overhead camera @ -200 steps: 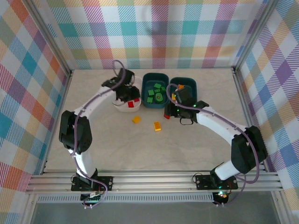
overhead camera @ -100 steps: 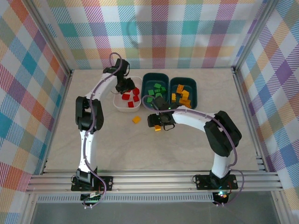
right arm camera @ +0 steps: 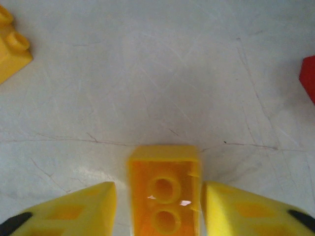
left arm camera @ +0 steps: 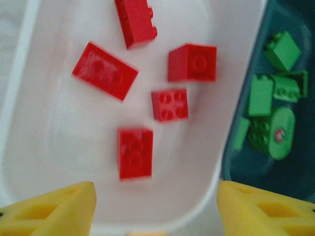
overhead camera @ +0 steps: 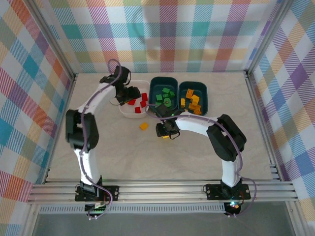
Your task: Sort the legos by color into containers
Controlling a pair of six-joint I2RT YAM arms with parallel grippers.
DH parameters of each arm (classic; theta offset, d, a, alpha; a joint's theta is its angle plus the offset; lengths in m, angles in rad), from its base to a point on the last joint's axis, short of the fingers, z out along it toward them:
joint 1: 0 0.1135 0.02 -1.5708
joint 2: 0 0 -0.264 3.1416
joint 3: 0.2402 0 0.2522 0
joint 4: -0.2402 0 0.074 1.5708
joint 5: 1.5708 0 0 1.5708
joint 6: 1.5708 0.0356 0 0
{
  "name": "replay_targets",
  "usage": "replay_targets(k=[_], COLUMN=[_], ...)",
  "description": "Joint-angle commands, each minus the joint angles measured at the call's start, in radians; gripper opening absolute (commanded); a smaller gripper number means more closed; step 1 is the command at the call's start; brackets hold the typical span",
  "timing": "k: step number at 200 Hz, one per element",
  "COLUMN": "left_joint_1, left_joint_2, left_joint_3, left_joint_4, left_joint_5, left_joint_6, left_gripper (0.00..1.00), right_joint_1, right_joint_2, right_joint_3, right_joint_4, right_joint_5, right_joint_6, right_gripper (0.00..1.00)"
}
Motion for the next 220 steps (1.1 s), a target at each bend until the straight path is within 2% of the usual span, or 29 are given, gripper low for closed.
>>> replay_targets(k=[1, 42, 67, 93, 123, 156, 167, 178, 183, 220], left_joint_1=[-0.014, -0.031, -0.065, -0.129, -0.236, -0.265, -0.265, -0.266, -0.267, -0.267], left_joint_2=[-0.145, -0.312, -0.363, -0.338, -0.267, -0.187, -0.158, -0.131, -0.122, -0.089], left_joint_3=[-0.165, -0.457, -0.550, -0.549, -0.482, -0.447, -0.435, -0.425, -0.419, -0.412], left_joint_4=[0.111, 0.175, 0.193, 0.160, 0.093, 0.110, 0.116, 0.122, 0.123, 0.165], left_joint_5=[0.018, 0.007, -0.003, -0.057, -0.205, -0.257, -0.263, -0.265, -0.265, -0.251], left_joint_6=[-0.042, -0.061, -0.045, 0.005, 0.062, 0.090, 0.102, 0.118, 0.124, 0.161], left_gripper=[0.66, 0.67, 0.66, 0.67, 0.66, 0.63, 0.62, 0.62, 0.62, 0.62], right_joint_1=[0.013, 0.022, -0.015, -0.140, -0.319, -0.399, -0.413, -0.426, -0.428, -0.427], right_joint_2=[0.004, -0.117, -0.183, -0.195, -0.136, 0.008, 0.031, 0.038, 0.035, -0.062], right_joint_3=[0.024, 0.022, 0.052, 0.085, 0.154, 0.274, 0.301, 0.319, 0.325, 0.279], right_joint_4=[-0.026, -0.034, -0.050, -0.050, -0.047, -0.078, -0.079, -0.080, -0.083, -0.061], right_joint_5=[0.043, 0.149, 0.213, 0.209, 0.106, 0.044, 0.051, 0.047, 0.044, 0.031], right_joint_6=[-0.013, -0.047, -0.102, -0.154, -0.166, -0.176, -0.172, -0.164, -0.162, -0.147], right_gripper=[0.38, 0.32, 0.32, 0.32, 0.33, 0.34, 0.39, 0.53, 0.56, 0.63])
